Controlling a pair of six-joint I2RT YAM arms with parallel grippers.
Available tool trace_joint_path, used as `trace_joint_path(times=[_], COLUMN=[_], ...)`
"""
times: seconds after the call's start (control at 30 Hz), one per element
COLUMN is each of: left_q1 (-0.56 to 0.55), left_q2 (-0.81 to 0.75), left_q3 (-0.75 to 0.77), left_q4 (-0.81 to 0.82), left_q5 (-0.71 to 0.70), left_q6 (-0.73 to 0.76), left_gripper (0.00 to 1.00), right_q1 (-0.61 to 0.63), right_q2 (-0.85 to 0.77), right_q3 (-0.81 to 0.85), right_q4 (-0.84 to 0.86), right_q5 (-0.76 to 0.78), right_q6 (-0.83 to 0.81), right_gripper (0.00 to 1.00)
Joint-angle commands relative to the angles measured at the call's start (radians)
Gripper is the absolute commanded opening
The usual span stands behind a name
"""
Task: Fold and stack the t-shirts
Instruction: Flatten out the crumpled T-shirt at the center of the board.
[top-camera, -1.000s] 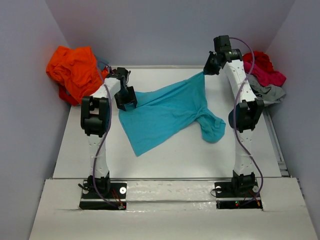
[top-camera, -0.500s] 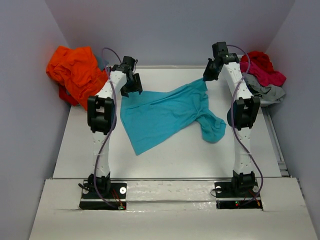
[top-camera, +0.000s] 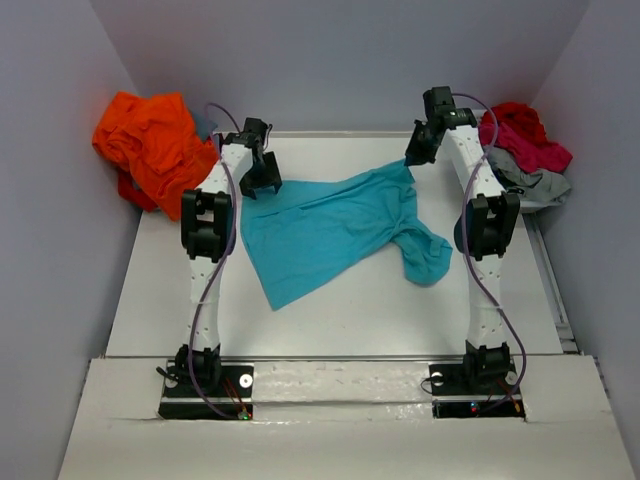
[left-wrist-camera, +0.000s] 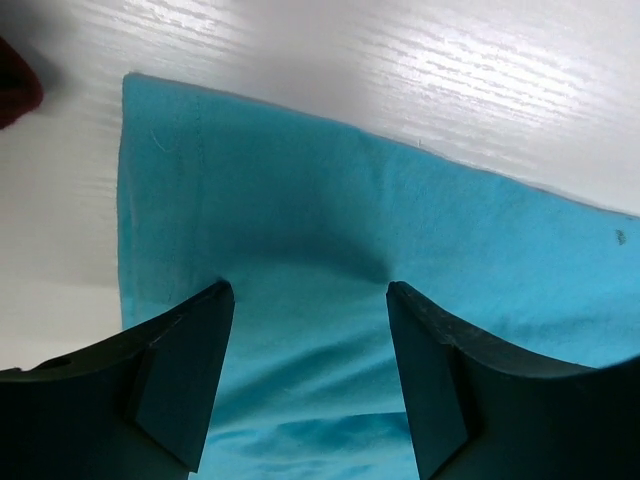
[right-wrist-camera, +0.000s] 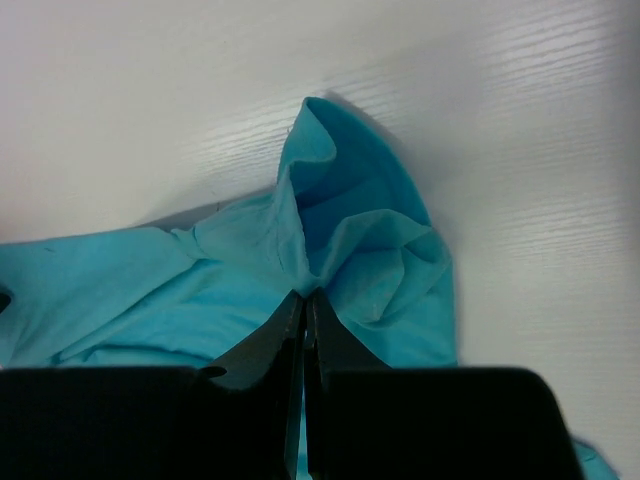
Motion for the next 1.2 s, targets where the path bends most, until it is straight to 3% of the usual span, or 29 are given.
trace_joint_path(times=[0.0,0.23,0.47,0.63,0.8,1.17], left_q1=[0.032,0.069,0.089,0.021,-0.085,-0.184], left_q2=[0.07,0.092,0.061,-0.127,-0.325,-0.799], left_q3=[0.042,0.138,0.159,-0.005,-0.156,-0.87], left_q4=[-0.035,-0.002,0.052,0.123,0.095,0.092], left_q5=[-0.019,-0.157,-0.145,-0.185,-0.217,-0.053], left_q6=[-0.003,0.017,0.025,0.031,0.029,-0.066], left_gripper=[0.76,0.77,0.77,0.78,0.78,0.78], right_q1=[-0.006,-0.006,-0.006,-0.006,-0.006,-0.006], right_q2=[-0.022,-0.02,0.0,0.041,0.069,0.066], right_q3=[-0.018,-0.037,-0.021,0.044,0.069,0.023], right_q4=[0.014,0.014,0.021,0.025,0.037,0.065], right_q5=[-0.037,-0.04,-0.026,-0.019,-0.019,-0.019], right_q6=[-0.001,-0.016,-0.029,-0.027,-0.016,-0.027], right_gripper=[0.07,0.07,0.07,0.07,0.07,0.07])
